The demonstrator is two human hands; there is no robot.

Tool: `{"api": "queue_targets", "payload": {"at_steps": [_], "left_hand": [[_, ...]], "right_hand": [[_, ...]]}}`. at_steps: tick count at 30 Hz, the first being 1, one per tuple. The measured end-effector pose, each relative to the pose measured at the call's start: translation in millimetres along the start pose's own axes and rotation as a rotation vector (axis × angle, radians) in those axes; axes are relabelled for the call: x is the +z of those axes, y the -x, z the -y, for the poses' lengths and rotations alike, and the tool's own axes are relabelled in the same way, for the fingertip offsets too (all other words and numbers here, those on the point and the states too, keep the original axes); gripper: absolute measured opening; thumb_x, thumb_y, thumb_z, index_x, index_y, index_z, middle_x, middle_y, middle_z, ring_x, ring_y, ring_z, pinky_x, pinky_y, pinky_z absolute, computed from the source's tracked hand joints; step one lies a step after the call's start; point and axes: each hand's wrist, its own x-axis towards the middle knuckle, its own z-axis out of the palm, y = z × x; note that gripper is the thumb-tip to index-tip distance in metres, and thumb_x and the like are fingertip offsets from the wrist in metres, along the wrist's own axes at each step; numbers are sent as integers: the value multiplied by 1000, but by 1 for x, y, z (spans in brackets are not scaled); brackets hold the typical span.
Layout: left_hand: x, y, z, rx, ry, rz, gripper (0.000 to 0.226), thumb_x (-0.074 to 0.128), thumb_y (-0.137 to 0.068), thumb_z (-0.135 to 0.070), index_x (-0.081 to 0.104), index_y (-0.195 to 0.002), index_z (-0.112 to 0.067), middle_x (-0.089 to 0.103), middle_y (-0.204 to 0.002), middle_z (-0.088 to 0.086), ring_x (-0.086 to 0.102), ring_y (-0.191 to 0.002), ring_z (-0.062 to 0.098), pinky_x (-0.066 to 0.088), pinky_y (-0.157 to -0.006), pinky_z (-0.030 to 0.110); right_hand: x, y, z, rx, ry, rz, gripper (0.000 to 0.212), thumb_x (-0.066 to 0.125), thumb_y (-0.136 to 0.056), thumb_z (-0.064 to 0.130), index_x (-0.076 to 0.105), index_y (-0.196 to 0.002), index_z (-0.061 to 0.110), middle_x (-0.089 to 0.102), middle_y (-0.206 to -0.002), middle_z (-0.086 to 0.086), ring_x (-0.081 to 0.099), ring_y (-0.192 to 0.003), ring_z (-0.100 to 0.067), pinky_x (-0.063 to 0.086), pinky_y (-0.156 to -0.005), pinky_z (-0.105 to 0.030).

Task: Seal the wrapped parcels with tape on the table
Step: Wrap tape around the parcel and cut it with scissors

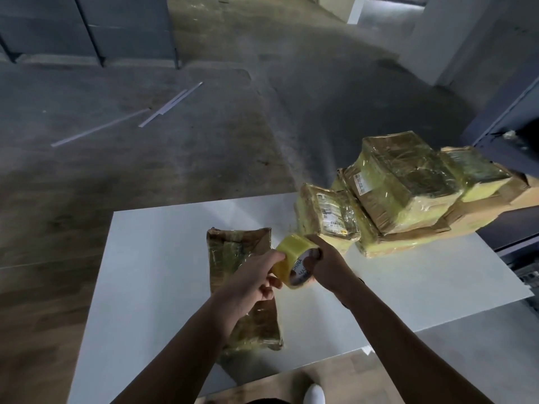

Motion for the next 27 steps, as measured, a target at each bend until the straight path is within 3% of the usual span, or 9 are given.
{"api": "queue_targets", "payload": {"at_steps": [3, 6, 10, 12, 14, 19, 22, 25, 27], "left_hand": [[0, 3, -1, 2, 3, 7, 31, 51, -95, -34, 59, -107, -7, 58, -103, 17, 48, -74, 15, 35, -57, 24], [-1, 8, -4, 15, -90, 24, 32, 49, -97, -33, 56, -116, -8, 58, -103, 17, 50, -76, 15, 39, -56, 21], [1, 14, -3, 76, -191, 94, 26, 44, -100, -30, 56, -113, -11, 62, -101, 13, 54, -75, 13, 43, -63, 24], [2, 19, -1, 212, -317, 116, 14, 40, -102, -17, 54, -105, -15, 60, -95, 6, 54, -71, 7, 46, -62, 20], [5, 17, 0, 313, -414, 81, 18, 38, -101, -5, 52, -100, -17, 57, -89, 2, 52, -69, 3, 45, -60, 16], [31, 1, -11, 264, -129, 11, 27, 43, -99, -8, 51, -76, -19, 47, -65, 3, 44, -55, 12, 37, -55, 24], [42, -8, -10, 296, -90, 35, 22, 45, -96, -6, 59, -80, -14, 45, -64, 3, 41, -58, 12, 34, -58, 27], [53, -14, -11, 324, 16, 60, 17, 52, -85, -6, 67, -88, -15, 41, -64, 2, 38, -59, 10, 32, -57, 25], [61, -19, -15, 362, 79, 52, 21, 53, -80, -8, 67, -94, -16, 37, -62, -1, 34, -57, 8, 31, -53, 22]], "right_hand": [[2, 2, 0, -68, 76, -35, 52, 46, -86, -13, 52, -89, 38, 59, -76, 14, 54, -74, -7, 47, -67, -28], [3, 2, -3, -133, 210, -61, 44, 49, -85, -9, 56, -102, 31, 60, -80, 10, 55, -76, -9, 45, -62, -20], [-2, 1, -10, -232, 315, -84, 41, 51, -86, -2, 58, -116, 25, 63, -94, -2, 59, -86, -20, 51, -70, -31], [-7, 0, -12, -249, 268, -94, 38, 52, -87, -2, 58, -117, 22, 63, -96, -4, 60, -89, -22, 54, -76, -37], [-14, -3, -14, -252, 213, -84, 36, 52, -88, -3, 58, -116, 19, 62, -93, -2, 60, -92, -23, 53, -78, -39], [-39, -16, -18, -222, 56, 14, 43, 51, -84, -7, 57, -105, 30, 64, -88, -4, 62, -93, -29, 53, -80, -45], [-53, -27, -23, -222, -50, 58, 43, 50, -85, -11, 58, -107, 24, 64, -92, -12, 63, -94, -34, 53, -82, -47], [-62, -35, -25, -104, -310, 161, 33, 46, -88, -16, 57, -113, 2, 63, -89, -12, 64, -84, -24, 55, -67, -32], [-66, -37, -21, 17, -460, 217, 24, 43, -88, -15, 55, -106, -6, 62, -85, -14, 64, -75, -22, 55, -59, -31]]}}
